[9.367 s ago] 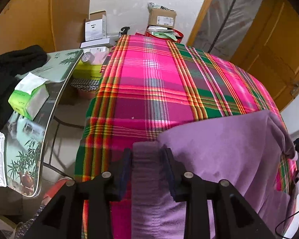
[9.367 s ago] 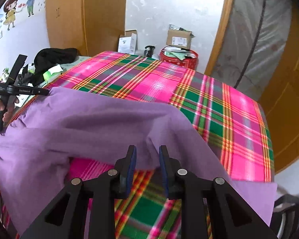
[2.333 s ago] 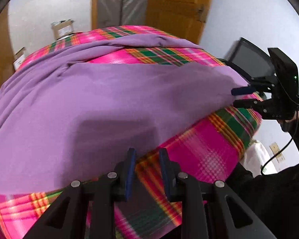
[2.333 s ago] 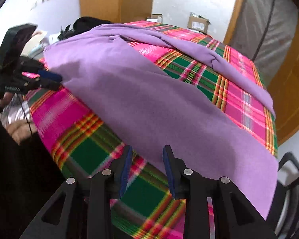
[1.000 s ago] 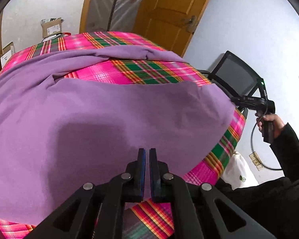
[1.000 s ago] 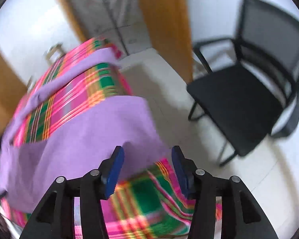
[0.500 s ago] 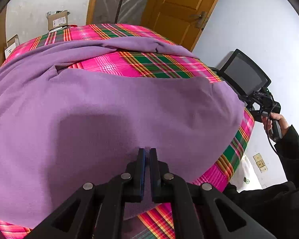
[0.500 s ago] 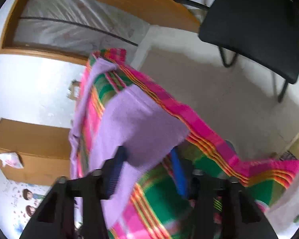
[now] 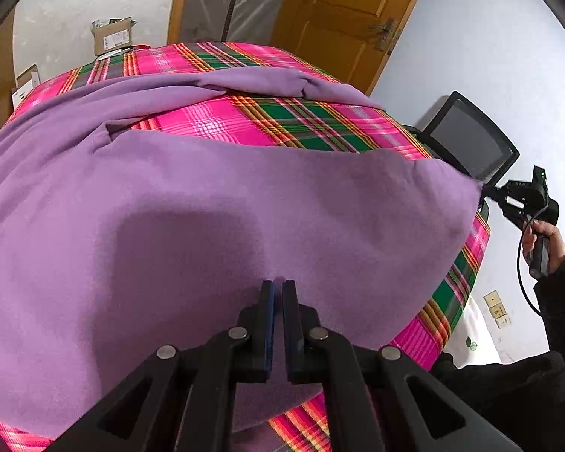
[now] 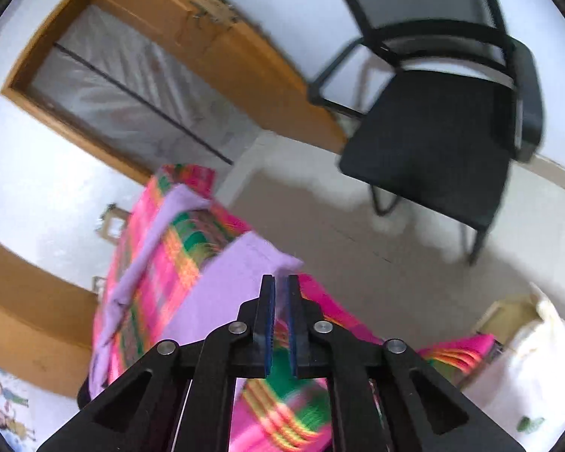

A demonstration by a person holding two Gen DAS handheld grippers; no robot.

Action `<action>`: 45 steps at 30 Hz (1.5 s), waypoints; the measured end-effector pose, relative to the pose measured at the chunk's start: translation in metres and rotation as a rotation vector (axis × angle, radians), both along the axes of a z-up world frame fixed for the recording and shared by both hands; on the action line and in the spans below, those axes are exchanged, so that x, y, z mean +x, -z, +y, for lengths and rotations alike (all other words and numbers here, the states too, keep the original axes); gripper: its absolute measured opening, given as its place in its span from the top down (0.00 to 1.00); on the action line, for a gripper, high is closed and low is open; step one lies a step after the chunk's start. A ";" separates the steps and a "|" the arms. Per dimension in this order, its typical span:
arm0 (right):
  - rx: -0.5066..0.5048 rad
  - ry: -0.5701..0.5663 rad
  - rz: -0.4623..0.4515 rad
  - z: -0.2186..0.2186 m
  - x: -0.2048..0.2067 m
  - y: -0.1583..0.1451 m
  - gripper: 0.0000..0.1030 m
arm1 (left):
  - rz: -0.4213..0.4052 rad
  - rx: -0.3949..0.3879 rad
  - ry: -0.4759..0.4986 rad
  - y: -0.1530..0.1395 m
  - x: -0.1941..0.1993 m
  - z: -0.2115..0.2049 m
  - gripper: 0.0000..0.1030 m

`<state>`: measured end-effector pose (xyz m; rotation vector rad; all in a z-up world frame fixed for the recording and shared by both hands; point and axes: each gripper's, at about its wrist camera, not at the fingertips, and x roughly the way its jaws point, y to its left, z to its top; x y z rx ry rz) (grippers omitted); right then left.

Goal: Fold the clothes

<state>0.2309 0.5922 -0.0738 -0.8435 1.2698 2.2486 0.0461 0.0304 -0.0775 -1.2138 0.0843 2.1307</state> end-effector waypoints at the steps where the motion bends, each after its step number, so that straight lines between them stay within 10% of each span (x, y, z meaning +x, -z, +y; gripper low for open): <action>1: -0.011 0.011 -0.015 0.002 0.002 0.004 0.92 | 0.003 -0.001 0.005 0.000 0.000 0.002 0.97; 6: -0.101 0.000 0.012 0.009 0.003 0.021 0.84 | 0.003 0.004 0.014 0.000 0.000 0.005 0.96; 11: -0.251 -0.103 0.073 -0.003 -0.015 0.043 0.56 | 0.014 0.004 0.013 -0.002 0.001 0.005 0.96; 16: -0.141 -0.197 0.032 -0.024 -0.038 0.036 0.52 | 0.025 0.001 0.031 -0.002 0.004 0.011 0.91; 25: -0.087 -0.292 0.024 -0.018 -0.086 0.041 0.52 | 0.019 0.012 0.031 0.002 0.000 0.014 0.91; 32: 0.036 -0.268 0.012 -0.026 -0.083 0.026 0.93 | 0.015 0.019 0.011 0.003 0.000 0.013 0.91; 45: 0.072 -0.177 0.074 -0.021 -0.062 -0.001 0.88 | 0.047 0.026 -0.074 -0.009 0.001 -0.011 0.90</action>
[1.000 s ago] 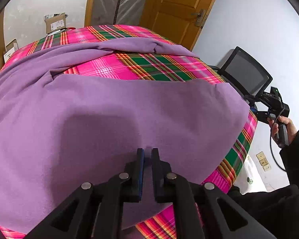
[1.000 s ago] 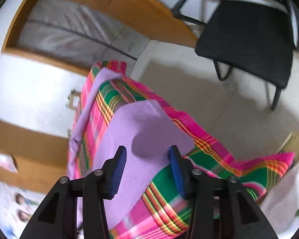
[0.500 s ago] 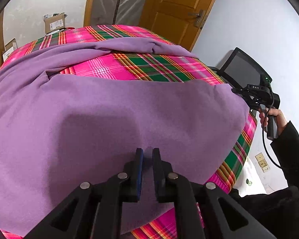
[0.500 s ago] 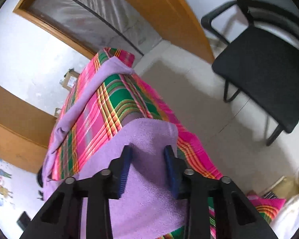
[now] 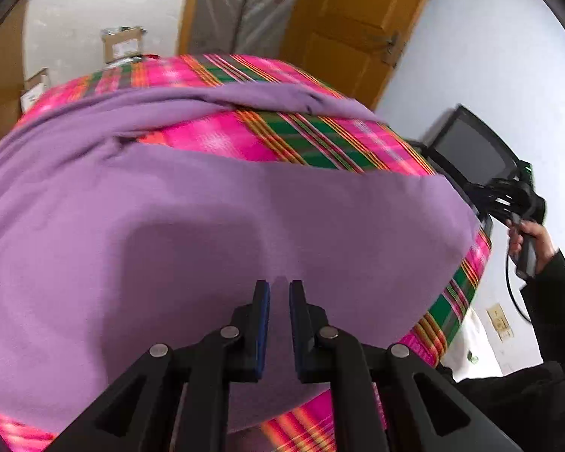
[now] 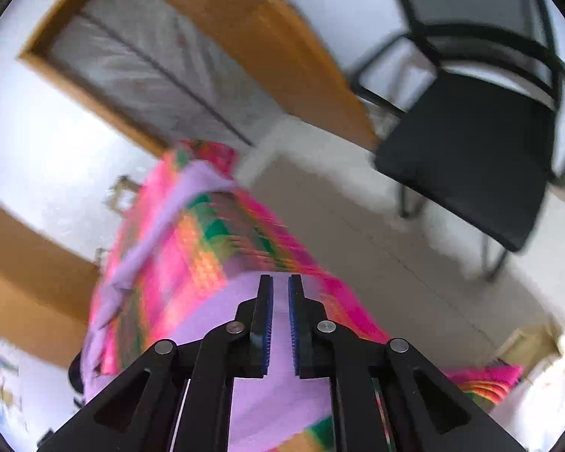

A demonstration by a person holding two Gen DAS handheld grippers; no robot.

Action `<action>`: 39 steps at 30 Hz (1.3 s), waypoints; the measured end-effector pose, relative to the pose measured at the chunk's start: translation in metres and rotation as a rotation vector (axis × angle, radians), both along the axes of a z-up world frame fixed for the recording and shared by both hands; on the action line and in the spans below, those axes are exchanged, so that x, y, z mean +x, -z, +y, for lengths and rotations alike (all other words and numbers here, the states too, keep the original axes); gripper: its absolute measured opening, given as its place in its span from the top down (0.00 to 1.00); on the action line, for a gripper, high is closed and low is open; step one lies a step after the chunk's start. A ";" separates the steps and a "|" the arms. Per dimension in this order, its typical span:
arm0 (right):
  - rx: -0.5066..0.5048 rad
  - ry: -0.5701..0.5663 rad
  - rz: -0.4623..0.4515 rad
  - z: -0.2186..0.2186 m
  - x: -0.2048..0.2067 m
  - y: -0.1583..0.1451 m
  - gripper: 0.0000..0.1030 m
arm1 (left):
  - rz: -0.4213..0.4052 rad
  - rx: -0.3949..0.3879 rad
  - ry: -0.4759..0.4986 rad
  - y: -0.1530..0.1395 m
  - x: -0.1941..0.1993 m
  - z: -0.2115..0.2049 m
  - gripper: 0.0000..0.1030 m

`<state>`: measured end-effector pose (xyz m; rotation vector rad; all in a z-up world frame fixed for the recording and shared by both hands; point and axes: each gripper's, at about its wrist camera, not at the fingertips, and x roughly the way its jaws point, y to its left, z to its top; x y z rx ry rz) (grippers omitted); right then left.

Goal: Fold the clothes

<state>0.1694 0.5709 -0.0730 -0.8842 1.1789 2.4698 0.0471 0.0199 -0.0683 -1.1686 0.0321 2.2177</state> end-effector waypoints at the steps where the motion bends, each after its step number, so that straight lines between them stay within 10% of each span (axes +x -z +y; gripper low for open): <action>1: 0.019 -0.042 0.018 -0.010 -0.006 -0.006 0.84 | 0.008 0.002 -0.026 -0.002 0.000 -0.008 0.90; 12: 0.309 -0.727 0.137 -0.213 -0.084 -0.023 0.72 | 0.060 -0.088 -0.490 -0.013 0.004 -0.135 0.80; 21: 0.499 -1.204 0.140 -0.369 -0.071 -0.008 0.66 | 0.030 -0.081 -0.845 -0.006 0.015 -0.250 0.79; 39: 0.801 -1.492 0.165 -0.462 -0.037 0.010 0.65 | -0.077 0.121 -0.853 0.022 -0.009 -0.309 0.75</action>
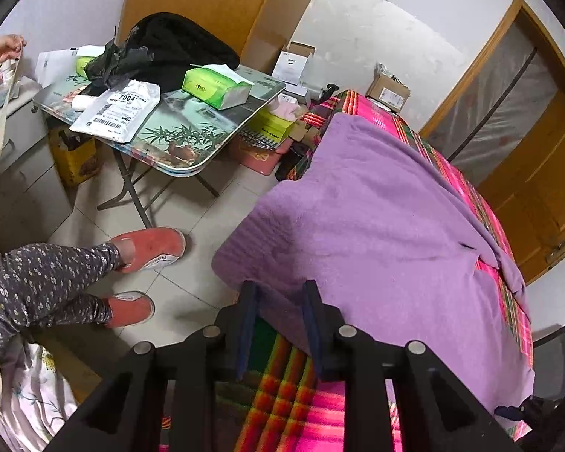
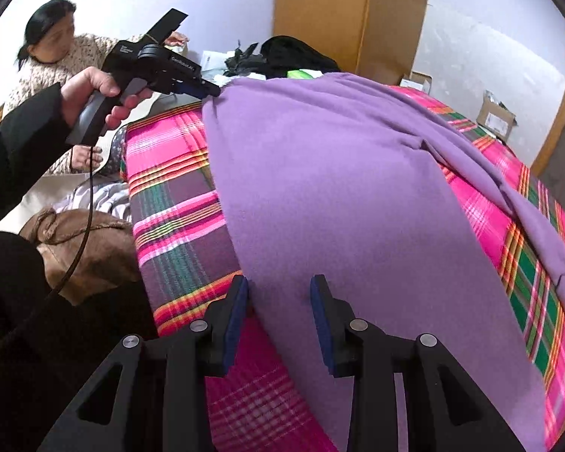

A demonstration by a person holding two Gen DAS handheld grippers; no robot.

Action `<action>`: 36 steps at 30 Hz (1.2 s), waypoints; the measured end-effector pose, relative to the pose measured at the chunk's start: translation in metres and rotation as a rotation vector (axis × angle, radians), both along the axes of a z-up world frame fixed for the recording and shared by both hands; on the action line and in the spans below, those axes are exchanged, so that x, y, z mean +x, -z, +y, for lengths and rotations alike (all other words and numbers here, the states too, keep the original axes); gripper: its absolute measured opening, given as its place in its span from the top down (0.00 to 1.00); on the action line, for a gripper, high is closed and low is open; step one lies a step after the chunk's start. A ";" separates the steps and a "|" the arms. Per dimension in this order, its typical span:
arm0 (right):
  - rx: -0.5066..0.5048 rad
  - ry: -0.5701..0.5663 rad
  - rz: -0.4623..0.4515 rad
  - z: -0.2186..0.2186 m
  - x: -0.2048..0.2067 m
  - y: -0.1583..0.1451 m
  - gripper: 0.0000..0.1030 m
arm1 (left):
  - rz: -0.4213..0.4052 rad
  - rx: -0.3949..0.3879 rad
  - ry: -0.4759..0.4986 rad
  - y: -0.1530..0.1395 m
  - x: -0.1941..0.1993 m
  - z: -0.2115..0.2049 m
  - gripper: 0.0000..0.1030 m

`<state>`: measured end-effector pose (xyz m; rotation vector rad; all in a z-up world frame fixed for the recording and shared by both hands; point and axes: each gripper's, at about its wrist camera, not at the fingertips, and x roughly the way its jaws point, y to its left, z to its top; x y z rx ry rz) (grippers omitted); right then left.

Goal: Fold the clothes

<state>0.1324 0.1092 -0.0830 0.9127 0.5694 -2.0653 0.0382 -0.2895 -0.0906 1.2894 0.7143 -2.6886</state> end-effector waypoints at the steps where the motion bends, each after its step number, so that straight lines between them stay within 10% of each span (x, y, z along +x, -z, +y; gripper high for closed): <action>1: 0.001 -0.002 -0.001 -0.002 0.000 0.000 0.65 | -0.002 -0.004 -0.007 0.001 0.002 -0.001 0.75; 25: 0.031 0.019 0.019 -0.017 -0.014 0.003 0.65 | 0.022 0.142 -0.058 0.017 -0.001 -0.023 0.62; 29: 0.037 0.039 -0.012 -0.019 -0.019 0.002 0.87 | 0.043 0.132 -0.074 0.013 -0.002 -0.020 0.86; 36: 0.041 0.013 -0.006 -0.020 -0.017 -0.006 0.95 | 0.123 0.101 -0.062 -0.011 0.016 -0.019 0.93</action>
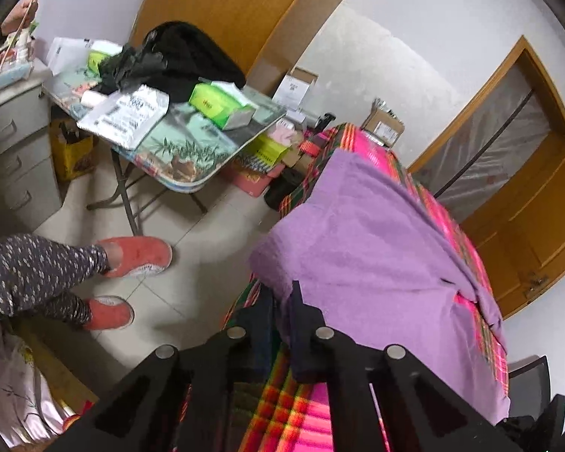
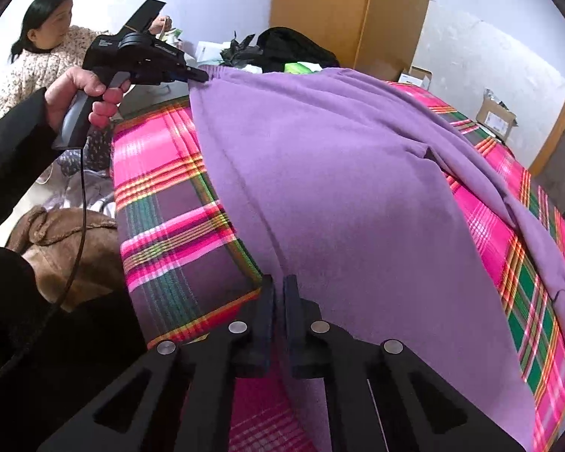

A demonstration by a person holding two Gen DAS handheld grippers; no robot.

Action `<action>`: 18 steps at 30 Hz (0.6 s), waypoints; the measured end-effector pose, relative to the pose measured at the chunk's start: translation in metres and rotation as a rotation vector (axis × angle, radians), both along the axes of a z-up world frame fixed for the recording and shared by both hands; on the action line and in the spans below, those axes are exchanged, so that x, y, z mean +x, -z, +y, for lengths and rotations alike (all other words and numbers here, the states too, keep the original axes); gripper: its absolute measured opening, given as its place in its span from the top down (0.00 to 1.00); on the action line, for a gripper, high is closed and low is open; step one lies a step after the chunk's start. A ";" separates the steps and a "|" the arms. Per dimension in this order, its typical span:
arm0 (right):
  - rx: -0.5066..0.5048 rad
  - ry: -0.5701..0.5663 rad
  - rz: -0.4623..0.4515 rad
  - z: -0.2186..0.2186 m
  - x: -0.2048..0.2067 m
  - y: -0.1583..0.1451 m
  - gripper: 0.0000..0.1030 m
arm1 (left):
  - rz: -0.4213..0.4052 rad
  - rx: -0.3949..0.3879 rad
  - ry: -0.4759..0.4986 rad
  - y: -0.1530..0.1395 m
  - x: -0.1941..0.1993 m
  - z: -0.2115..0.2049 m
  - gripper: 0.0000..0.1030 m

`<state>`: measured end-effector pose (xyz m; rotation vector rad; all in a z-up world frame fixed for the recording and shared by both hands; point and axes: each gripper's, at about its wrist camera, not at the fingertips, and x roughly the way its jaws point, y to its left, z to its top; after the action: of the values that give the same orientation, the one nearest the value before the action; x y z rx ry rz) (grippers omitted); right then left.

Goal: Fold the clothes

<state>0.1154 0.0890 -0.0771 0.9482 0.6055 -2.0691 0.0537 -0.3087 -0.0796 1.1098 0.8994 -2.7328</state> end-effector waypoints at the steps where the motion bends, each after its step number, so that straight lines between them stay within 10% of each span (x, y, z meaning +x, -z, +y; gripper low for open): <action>1: -0.006 -0.006 0.000 0.001 0.001 -0.003 0.96 | 0.008 -0.002 0.004 -0.004 0.003 -0.001 0.94; 18: -0.067 -0.029 -0.118 0.018 -0.006 -0.007 0.92 | -0.112 -0.034 0.049 0.013 0.026 0.001 0.89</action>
<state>0.1094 0.1072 -0.0701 1.0085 0.4823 -1.9794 0.0800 -0.3076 -0.0926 1.2804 0.8180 -2.6816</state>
